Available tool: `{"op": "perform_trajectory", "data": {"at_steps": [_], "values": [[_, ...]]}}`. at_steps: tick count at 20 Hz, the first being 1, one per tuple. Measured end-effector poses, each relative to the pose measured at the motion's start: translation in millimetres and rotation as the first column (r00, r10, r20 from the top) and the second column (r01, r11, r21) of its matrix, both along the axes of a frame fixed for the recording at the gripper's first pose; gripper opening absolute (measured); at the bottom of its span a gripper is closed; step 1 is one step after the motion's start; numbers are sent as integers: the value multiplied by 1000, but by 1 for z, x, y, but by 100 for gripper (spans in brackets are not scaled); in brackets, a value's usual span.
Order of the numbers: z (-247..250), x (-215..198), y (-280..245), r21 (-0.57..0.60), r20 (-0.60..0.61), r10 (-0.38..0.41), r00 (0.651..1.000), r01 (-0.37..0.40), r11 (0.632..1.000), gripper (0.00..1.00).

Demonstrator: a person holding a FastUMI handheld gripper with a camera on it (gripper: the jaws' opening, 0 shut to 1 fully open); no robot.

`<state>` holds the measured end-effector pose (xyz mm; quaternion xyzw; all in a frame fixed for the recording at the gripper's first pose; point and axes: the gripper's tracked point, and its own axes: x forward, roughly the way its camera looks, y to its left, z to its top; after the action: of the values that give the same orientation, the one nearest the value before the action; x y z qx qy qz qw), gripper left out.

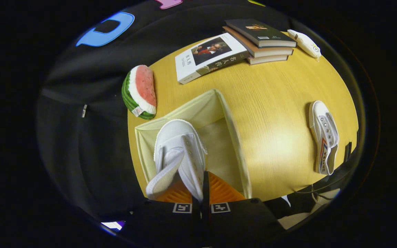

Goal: Open the storage box then place both shoes into the box .Put the left shoe in first, then the right shoe, with the right side of both shoes facing outward in a uniform manner.

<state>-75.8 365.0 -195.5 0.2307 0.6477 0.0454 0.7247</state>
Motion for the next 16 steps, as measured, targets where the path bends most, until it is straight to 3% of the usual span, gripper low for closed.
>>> {"op": "perform_trajectory", "data": {"at_steps": [9, 13, 15, 16], "values": [[-19, 10, 29, -20, 59, -28, 998, 29, 999, 5], [-23, 5, 46, 48, 78, 33, 996, -37, 998, 8], [-17, -5, 63, 127, 62, 61, 996, -68, 990, 23], [-10, -5, 67, 152, 69, 78, 995, -88, 984, 41]]}}
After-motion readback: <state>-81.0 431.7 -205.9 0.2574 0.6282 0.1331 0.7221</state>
